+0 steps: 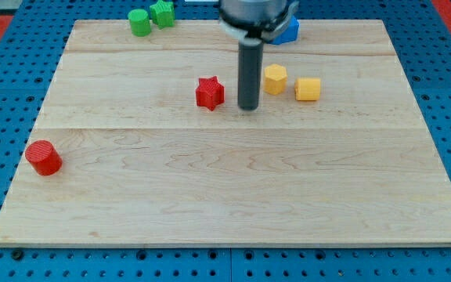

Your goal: Push red star above red circle

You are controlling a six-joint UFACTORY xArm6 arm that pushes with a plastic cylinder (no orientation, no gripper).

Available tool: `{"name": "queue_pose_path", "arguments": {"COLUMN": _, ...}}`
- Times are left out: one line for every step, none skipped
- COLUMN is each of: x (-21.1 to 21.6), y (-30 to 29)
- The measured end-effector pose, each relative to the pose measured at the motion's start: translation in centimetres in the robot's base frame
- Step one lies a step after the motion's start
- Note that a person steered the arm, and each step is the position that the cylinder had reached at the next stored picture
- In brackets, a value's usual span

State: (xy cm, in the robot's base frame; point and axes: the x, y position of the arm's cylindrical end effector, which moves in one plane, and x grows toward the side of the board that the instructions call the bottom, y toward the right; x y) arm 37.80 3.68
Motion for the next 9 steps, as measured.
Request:
{"name": "queue_pose_path", "arguments": {"x": -2.4, "y": -4.2}}
{"name": "queue_pose_path", "arguments": {"x": 6.1, "y": -12.5}}
{"name": "queue_pose_path", "arguments": {"x": 10.5, "y": -20.1}}
{"name": "queue_pose_path", "arguments": {"x": 7.5, "y": -15.4}}
{"name": "queue_pose_path", "arguments": {"x": 6.2, "y": -15.9}}
{"name": "queue_pose_path", "arguments": {"x": 7.2, "y": -22.5}}
{"name": "queue_pose_path", "arguments": {"x": 9.4, "y": -27.5}}
{"name": "queue_pose_path", "arguments": {"x": 6.7, "y": -21.5}}
{"name": "queue_pose_path", "arguments": {"x": 3.1, "y": -25.4}}
